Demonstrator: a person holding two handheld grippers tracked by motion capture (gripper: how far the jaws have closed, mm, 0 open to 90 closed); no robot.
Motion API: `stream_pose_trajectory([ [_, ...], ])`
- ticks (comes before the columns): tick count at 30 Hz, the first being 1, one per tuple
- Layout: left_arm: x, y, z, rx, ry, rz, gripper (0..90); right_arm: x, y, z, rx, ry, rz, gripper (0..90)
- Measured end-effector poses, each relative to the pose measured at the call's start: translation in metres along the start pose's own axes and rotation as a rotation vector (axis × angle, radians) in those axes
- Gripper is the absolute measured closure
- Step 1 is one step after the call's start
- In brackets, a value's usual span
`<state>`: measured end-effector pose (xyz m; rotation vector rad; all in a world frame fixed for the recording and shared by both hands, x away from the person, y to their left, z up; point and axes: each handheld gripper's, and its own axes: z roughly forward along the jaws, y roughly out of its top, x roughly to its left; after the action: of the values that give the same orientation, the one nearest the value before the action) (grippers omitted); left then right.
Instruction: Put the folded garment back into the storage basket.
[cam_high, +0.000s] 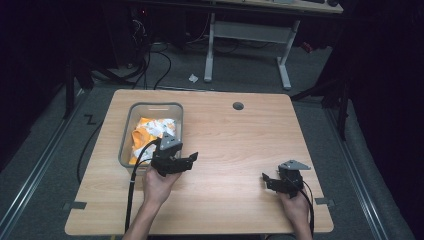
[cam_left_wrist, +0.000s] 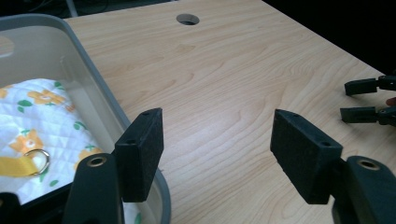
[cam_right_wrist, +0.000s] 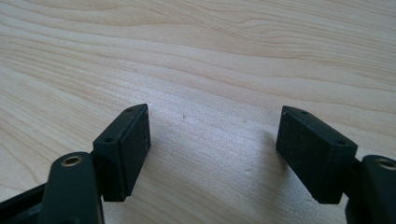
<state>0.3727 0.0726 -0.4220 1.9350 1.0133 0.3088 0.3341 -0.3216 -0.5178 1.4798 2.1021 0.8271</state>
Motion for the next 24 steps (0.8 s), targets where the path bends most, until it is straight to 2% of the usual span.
stream_pose_trajectory([
  [6, -0.007, -0.005, 0.005, 0.023, -0.018, 0.018, 35.1, 0.0, 0.0, 0.0, 0.0, 0.0, 0.0, 26.2],
  [24, -0.018, -0.017, 0.015, 0.041, -0.059, 0.002, 35.2, 0.0, 0.0, 0.0, 0.0, 0.0, 0.0, 26.2],
])
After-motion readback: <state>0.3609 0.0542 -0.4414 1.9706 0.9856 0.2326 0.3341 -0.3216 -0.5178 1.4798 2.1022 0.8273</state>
